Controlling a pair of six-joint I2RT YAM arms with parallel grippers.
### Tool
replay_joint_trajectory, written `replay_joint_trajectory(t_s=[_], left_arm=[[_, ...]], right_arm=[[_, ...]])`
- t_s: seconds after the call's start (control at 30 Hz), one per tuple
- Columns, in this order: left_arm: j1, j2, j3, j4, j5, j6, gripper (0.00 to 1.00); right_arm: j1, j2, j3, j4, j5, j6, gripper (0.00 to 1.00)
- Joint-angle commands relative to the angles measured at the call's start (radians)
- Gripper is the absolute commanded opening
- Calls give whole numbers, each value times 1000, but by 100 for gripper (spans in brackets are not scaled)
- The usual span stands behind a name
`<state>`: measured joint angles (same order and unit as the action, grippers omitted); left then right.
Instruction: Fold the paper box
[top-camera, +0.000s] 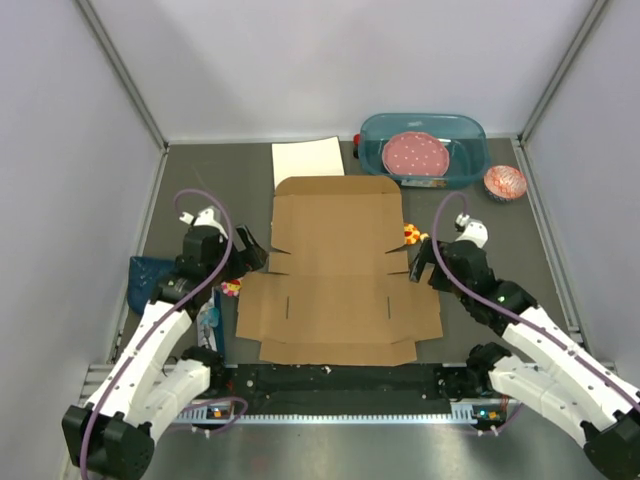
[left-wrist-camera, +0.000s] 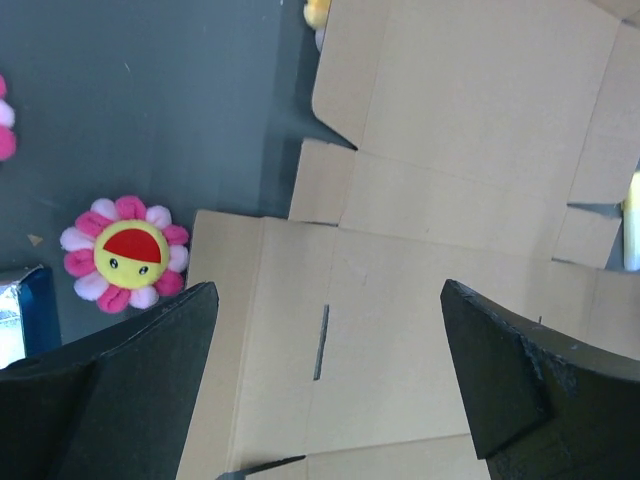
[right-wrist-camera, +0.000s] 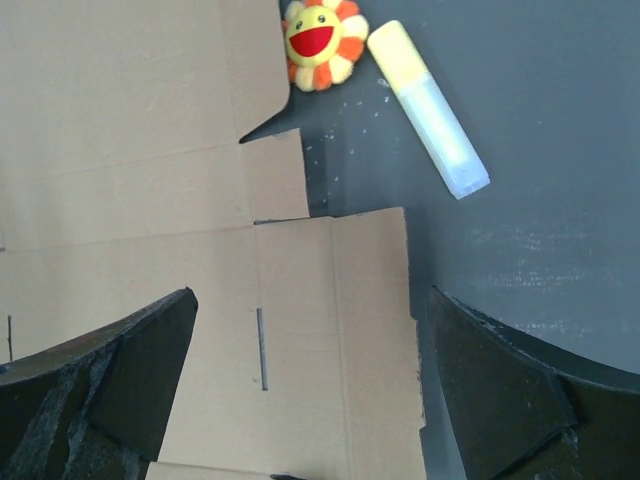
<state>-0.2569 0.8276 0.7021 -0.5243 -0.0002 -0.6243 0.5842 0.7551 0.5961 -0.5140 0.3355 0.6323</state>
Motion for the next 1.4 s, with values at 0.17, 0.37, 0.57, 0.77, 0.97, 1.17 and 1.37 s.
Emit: replay_joint_trajectory(t_s=[0.17, 0.37, 0.57, 0.77, 0.97, 1.17, 1.37], left_arm=[[1, -58, -39, 35, 129, 67, 98], [1, -76, -56, 29, 146, 58, 98], [1, -71, -78, 41, 154, 32, 97], [1, -50, -52, 43, 143, 29, 97], [1, -47, 11, 43, 128, 31, 97], [1, -85, 77, 41, 62, 32, 96], [1, -169, 117, 78, 14, 25, 98]], right_arm=[[-155, 35, -123, 54, -157, 102, 95], [-156, 136, -171, 158, -227, 96, 85], [-156, 219, -185, 221, -286, 69, 49], [-156, 161, -171, 215, -331, 35, 17], [-155, 30, -6, 57, -388, -11, 0], [-155, -2, 224, -17, -507, -39, 0], [-155, 10, 454, -37, -509, -28, 0]])
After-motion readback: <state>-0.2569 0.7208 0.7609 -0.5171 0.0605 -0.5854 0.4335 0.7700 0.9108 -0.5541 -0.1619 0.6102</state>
